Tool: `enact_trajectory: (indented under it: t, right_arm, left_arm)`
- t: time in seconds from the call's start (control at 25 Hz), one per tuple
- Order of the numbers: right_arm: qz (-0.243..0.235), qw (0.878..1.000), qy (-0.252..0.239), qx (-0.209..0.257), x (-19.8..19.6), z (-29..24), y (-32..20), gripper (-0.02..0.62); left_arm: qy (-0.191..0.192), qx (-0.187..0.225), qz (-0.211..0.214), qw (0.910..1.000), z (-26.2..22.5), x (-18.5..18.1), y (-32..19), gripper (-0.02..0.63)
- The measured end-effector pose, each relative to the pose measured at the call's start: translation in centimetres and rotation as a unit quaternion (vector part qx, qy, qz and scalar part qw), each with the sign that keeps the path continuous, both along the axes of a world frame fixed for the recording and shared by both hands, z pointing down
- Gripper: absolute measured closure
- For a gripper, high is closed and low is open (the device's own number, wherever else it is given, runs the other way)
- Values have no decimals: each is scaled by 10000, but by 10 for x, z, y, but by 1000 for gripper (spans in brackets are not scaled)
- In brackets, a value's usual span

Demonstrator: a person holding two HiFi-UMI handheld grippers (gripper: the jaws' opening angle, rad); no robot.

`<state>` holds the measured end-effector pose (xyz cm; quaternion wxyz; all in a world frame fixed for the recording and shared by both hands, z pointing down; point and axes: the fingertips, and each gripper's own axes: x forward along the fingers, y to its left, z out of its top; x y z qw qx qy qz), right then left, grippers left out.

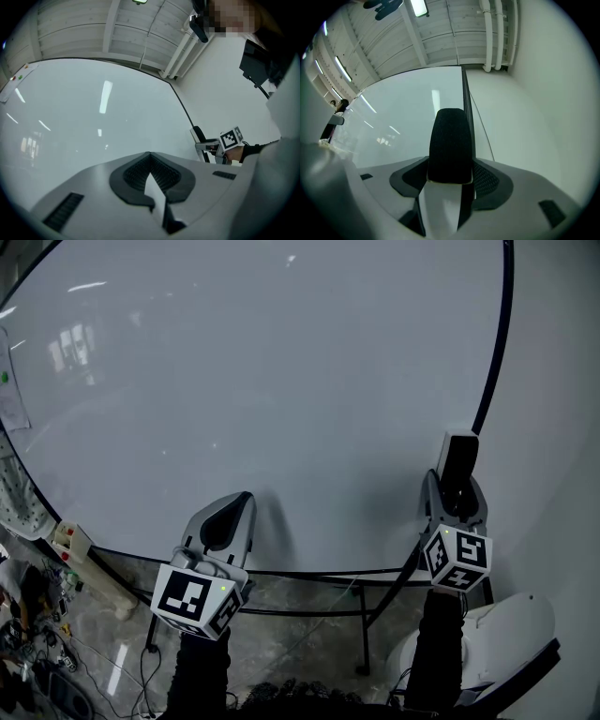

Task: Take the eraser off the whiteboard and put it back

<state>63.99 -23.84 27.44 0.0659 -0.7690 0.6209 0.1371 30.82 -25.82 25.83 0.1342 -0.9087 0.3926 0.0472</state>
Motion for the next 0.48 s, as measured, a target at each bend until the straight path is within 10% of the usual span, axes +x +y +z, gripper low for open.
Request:
enact_trajectory:
  t: [0.48]
  right_arm:
    - [-109, 9999, 59, -36, -10, -2, 19, 318]
  left_arm:
    - [81, -82, -7, 9999, 4, 1, 2, 600]
